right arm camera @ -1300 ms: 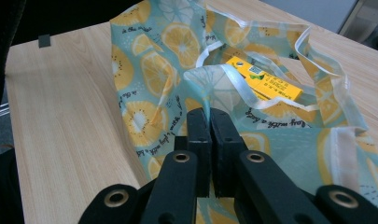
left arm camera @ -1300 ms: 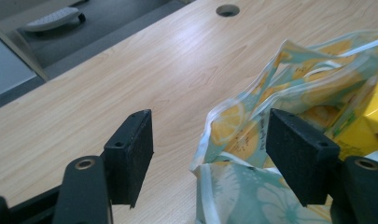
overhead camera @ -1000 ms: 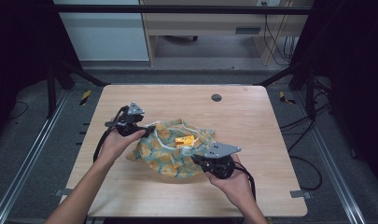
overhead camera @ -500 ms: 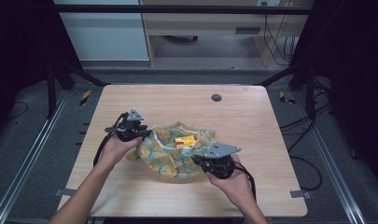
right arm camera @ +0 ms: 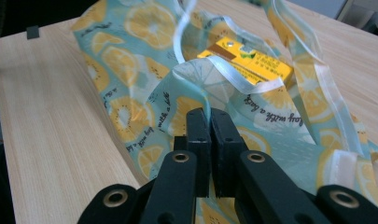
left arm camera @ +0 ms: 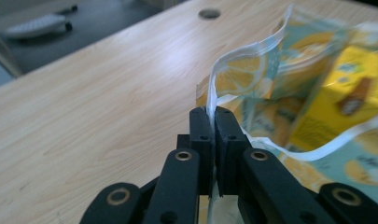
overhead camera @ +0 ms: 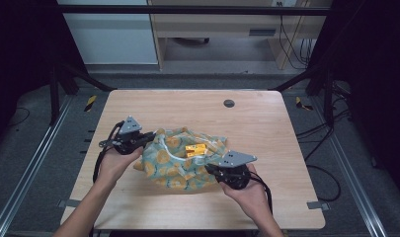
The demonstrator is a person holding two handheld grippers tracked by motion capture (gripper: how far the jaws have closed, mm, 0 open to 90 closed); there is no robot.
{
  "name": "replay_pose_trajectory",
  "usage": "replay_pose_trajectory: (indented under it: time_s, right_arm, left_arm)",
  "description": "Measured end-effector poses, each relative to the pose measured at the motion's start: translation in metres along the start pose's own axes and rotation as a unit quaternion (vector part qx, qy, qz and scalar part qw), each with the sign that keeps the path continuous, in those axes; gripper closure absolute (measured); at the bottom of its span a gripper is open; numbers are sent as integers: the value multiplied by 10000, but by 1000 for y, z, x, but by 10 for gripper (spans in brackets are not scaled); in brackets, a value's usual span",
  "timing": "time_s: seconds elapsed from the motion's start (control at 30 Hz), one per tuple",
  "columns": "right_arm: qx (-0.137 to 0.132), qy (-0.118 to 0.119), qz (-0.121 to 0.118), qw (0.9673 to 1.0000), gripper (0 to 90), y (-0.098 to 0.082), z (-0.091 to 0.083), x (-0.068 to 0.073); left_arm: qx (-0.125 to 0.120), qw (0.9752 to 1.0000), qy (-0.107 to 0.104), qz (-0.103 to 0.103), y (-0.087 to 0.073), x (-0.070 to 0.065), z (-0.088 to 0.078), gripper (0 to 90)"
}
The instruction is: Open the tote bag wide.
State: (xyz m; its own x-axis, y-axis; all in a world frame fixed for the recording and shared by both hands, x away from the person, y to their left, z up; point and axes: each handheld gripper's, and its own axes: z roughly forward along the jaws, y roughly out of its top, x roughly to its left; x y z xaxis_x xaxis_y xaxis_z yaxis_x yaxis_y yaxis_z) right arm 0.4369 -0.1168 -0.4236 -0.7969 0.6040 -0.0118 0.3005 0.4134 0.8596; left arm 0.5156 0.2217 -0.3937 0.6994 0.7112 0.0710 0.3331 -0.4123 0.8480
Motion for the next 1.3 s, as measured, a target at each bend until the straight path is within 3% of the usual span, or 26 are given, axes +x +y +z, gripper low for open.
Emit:
replay_pose_trajectory:
  time_s: [0.2, 0.37, 0.47, 0.7, 1.3]
  right_arm:
    - [116, -75, 105, 9998, 875, -9, 3, -1]
    - [213, -113, 178, 9995, 875, -14, 7, -1]
    - [232, -134, 184, 9995, 874, -15, 8, -2]
    - [284, -171, 200, 9993, 874, -17, 9, -2]
    - [238, -208, 210, 9993, 797, -17, -2, 1]
  left_arm:
    - [-533, 9980, -330, 78, -1, -24, -31, 884]
    - [-645, 9959, -625, 109, -11, -39, -45, 887]
    - [-639, 9948, -786, 62, -21, -44, -50, 888]
    - [-479, 9947, -892, 182, -37, -55, -52, 889]
    - [-363, 9920, -1198, 159, -54, -71, -61, 891]
